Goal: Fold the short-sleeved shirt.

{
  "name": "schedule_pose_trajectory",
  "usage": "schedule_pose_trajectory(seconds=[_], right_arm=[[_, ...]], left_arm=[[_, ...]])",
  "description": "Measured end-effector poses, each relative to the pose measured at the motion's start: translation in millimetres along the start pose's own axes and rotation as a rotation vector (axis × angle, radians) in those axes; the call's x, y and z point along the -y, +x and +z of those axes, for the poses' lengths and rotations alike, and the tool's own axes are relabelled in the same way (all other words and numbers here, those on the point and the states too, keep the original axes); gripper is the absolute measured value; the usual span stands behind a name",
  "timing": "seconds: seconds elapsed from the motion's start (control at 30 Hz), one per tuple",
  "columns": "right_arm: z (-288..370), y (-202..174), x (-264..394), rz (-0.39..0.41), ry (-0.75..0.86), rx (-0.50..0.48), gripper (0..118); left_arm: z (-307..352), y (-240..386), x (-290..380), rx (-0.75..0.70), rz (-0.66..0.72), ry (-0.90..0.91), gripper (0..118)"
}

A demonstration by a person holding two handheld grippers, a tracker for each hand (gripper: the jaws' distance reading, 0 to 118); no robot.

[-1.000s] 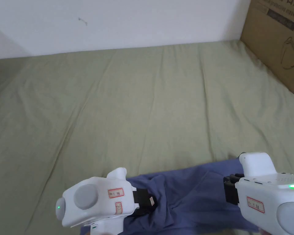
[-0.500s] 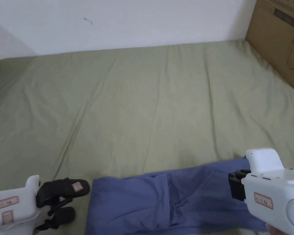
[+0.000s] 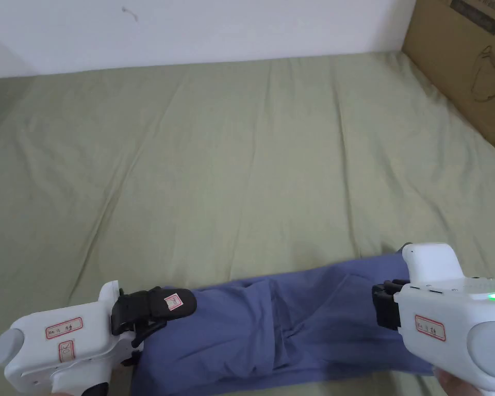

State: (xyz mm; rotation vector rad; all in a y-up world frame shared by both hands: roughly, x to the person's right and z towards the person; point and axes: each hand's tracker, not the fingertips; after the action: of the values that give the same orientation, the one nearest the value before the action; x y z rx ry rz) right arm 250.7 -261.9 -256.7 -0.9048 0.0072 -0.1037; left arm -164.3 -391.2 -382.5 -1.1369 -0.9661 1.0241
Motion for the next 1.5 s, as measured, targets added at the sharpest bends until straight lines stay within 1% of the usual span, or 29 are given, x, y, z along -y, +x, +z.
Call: schedule_pose_trajectory(seconds=[0.03, 0.07, 0.1, 0.13, 0.17, 0.2, 0.23, 0.3, 0.33, 0.43, 0.5, 0.6, 0.63, 0.67, 0.7, 0.73, 0.87, 0.97, 1.0, 1.07, 1.1, 1.13, 1.2, 1.23, 1.27, 1.33, 1.43, 1.47, 1.5], right_arm=[[-1, 0, 1, -0.003, -0.002, -0.002, 1], [-1, 1, 2, -0.005, -0.002, -0.005, 1], [-1, 1, 2, -0.006, -0.003, -0.007, 1], [-1, 1, 2, -0.005, -0.003, -0.008, 1], [0, 0, 3, -0.004, -0.004, -0.009, 1], [1, 0, 3, -0.005, -0.003, -0.011, 1], [3, 0, 3, -0.007, -0.003, -0.013, 1], [5, 2, 3, -0.012, 0.0, -0.022, 1], [5, 2, 3, -0.013, 0.002, -0.024, 1], [11, 3, 1, -0.012, 0.023, -0.032, 1], [13, 3, 1, -0.015, 0.032, -0.039, 1], [21, 2, -1, -0.023, 0.035, -0.051, 1], [22, 2, 0, -0.025, 0.036, -0.054, 1], [22, 2, 1, -0.026, 0.036, -0.058, 1], [21, 2, 2, -0.027, 0.037, -0.06, 1], [21, 3, 3, -0.027, 0.037, -0.062, 1], [26, 4, 5, -0.032, 0.06, -0.073, 1], [31, 7, 2, -0.044, 0.065, -0.088, 1], [34, 8, 0, -0.045, 0.063, -0.086, 1], [39, 10, -1, -0.038, 0.067, -0.072, 1], [39, 12, 0, -0.033, 0.069, -0.065, 1], [39, 13, 0, -0.031, 0.071, -0.06, 1], [43, 18, -1, -0.039, 0.083, -0.064, 1], [44, 19, -1, -0.045, 0.085, -0.069, 1], [44, 20, -2, -0.049, 0.086, -0.071, 1], [44, 19, -3, -0.05, 0.091, -0.071, 1], [48, 16, -6, -0.043, 0.098, -0.072, 1], [47, 15, -6, -0.042, 0.1, -0.076, 1], [46, 14, -5, -0.042, 0.101, -0.081, 1]], left_arm=[[3, -1, 0, -0.024, -0.006, 0.024, 91], [10, -7, 0, -0.15, 0.022, 0.06, 47], [11, -12, 2, -0.276, 0.031, 0.062, 10], [15, -25, 0, -0.36, 0.041, 0.06, 10], [20, -25, 1, -0.123, 0.125, 0.089, 10], [21, -11, 0, -0.155, 0.119, 0.109, 10], [21, 0, 0, -0.292, 0.029, 0.086, 10], [17, 29, 4, -0.394, -0.084, 0.058, 10], [21, 40, 4, -0.441, -0.117, 0.053, 10], [44, 76, 4, -0.669, -0.189, 0.08, 10], [62, 103, 9, -0.901, -0.301, 0.115, 10], [71, 122, 15, -1.355, -0.524, 0.099, 10], [72, 124, 17, -1.417, -0.573, 0.102, 10], [76, 113, 9, -1.434, -0.588, 0.106, 10], [77, 113, 7, -1.414, -0.567, 0.114, 10], [75, 117, 7, -1.351, -0.521, 0.119, 10], [49, 140, 13, -1.024, -0.369, 0.143, 10], [-1, 155, 19, -0.847, -0.298, 0.096, 11], [-18, 156, 18, -0.776, -0.264, 0.077, 11], [-51, 152, 13, -0.687, -0.2, 0.03, 13], [-70, 150, 11, -0.659, -0.18, 0.01, 19], [-85, 149, 11, -0.649, -0.171, -0.009, 39], [-112, 141, 8, -0.591, -0.163, -0.073, 92], [-120, 139, 9, -0.55, -0.142, -0.098, 112], [-126, 139, 9, -0.522, -0.121, -0.109, 114], [-124, 141, 10, -0.538, -0.134, -0.093, 113], [-106, 149, 8, -0.609, -0.224, -0.062, 112], [-97, 153, 10, -0.638, -0.26, -0.057, 109], [-87, 157, 11, -0.655, -0.307, -0.049, 98]])
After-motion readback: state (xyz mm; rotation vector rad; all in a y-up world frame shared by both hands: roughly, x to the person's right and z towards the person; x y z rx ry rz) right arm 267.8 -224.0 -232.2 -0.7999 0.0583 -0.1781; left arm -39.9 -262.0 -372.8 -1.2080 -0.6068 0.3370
